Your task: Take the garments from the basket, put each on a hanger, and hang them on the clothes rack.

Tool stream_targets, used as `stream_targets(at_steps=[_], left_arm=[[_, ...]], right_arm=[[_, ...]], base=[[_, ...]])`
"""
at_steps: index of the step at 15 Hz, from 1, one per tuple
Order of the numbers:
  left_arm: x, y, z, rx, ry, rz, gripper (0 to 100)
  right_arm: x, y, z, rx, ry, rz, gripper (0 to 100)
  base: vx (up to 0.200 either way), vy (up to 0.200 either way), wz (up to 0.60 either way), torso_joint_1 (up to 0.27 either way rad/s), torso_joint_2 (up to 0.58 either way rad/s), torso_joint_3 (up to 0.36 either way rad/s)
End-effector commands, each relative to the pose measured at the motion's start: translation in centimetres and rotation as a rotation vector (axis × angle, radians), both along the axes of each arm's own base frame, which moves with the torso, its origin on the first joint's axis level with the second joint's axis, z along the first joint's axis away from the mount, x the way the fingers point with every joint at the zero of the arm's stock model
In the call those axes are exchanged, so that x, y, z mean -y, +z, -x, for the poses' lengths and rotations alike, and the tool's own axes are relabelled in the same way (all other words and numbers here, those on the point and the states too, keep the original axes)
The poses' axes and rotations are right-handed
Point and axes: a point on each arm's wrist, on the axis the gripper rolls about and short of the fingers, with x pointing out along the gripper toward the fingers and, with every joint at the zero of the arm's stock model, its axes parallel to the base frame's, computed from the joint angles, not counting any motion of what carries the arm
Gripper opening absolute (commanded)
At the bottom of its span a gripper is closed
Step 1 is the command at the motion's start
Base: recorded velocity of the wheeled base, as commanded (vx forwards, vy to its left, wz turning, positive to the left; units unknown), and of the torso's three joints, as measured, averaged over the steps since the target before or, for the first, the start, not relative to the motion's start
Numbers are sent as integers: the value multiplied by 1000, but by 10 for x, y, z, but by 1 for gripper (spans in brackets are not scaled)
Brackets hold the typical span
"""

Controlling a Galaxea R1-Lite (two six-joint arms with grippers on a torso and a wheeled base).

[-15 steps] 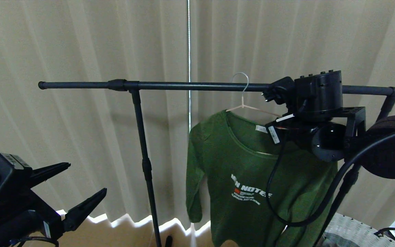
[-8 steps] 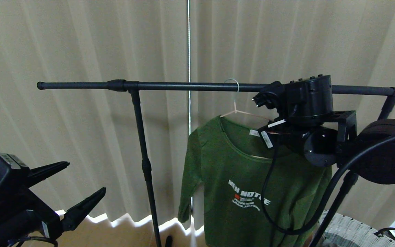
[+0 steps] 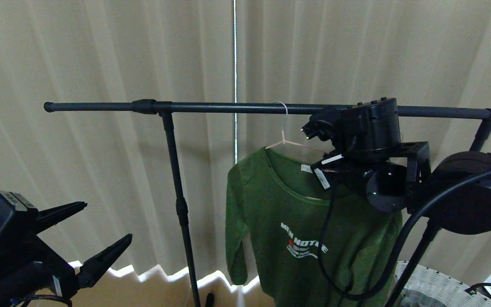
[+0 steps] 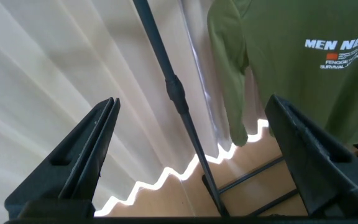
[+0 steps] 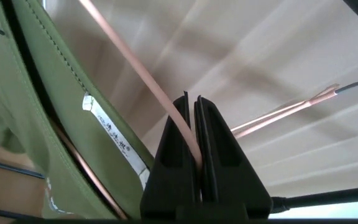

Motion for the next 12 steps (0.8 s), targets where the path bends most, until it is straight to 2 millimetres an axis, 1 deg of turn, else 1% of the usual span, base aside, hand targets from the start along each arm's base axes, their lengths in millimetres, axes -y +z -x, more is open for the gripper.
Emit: stream_targets(at_steps=[1, 2, 7, 12], left_arm=[[0, 0, -1, -2, 0, -1, 100], [0, 0, -1, -2, 0, -1, 100], [0, 1, 0, 2, 0, 0, 100], [0, 1, 0, 7, 1, 1, 100]], right_arm=[[-1, 2, 2, 1, 6, 0, 0], [-1, 1, 3, 1, 6, 0, 100], [2, 3, 7, 13, 32, -36, 100], [2, -10, 8, 28, 148, -111, 100]], base=[[0, 0, 0, 0, 0, 0], [0, 0, 0, 0, 0, 0], [0, 0, 0, 0, 0, 0], [0, 0, 0, 0, 0, 0]])
